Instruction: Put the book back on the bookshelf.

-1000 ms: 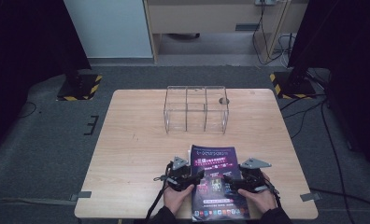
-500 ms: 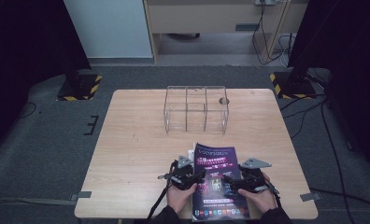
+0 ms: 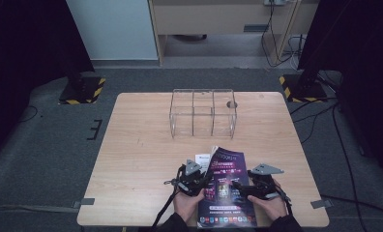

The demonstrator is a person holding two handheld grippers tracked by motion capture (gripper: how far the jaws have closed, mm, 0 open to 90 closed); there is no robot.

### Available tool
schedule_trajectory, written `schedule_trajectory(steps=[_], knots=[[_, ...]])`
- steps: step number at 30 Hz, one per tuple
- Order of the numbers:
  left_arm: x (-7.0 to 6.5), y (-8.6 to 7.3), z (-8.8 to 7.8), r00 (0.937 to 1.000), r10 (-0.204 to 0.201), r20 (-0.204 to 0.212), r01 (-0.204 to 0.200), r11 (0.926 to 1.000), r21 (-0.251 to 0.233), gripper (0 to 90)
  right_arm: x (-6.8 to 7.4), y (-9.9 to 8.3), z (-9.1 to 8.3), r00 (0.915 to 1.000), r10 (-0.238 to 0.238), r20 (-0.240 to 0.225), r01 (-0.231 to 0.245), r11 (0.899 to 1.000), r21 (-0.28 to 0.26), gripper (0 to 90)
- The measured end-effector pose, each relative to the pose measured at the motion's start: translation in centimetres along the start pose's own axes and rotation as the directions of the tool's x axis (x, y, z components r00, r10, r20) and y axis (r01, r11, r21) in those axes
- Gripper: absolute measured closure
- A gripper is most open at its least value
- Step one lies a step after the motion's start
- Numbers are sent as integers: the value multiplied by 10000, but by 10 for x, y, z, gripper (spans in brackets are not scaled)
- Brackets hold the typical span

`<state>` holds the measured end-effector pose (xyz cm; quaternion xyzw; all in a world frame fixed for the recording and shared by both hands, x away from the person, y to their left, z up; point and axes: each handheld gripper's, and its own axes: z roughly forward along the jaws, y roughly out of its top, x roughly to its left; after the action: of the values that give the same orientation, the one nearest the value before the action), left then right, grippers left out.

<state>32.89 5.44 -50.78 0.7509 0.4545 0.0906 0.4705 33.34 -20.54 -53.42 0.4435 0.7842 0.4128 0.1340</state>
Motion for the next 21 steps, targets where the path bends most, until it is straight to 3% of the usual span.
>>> schedule_trajectory(steps=[11, 21], knots=[[-8, 12, -12, 9986, 315, 437, -287, 9976, -631, 838, -9, 3, -10, 9990, 445, -31, -446, 9975, -547, 188], [-12, 26, -30, 9967, 509, 630, -418, 9894, -1389, 838, -10, 9, -15, 9981, 531, -317, -556, 9950, -829, 170]])
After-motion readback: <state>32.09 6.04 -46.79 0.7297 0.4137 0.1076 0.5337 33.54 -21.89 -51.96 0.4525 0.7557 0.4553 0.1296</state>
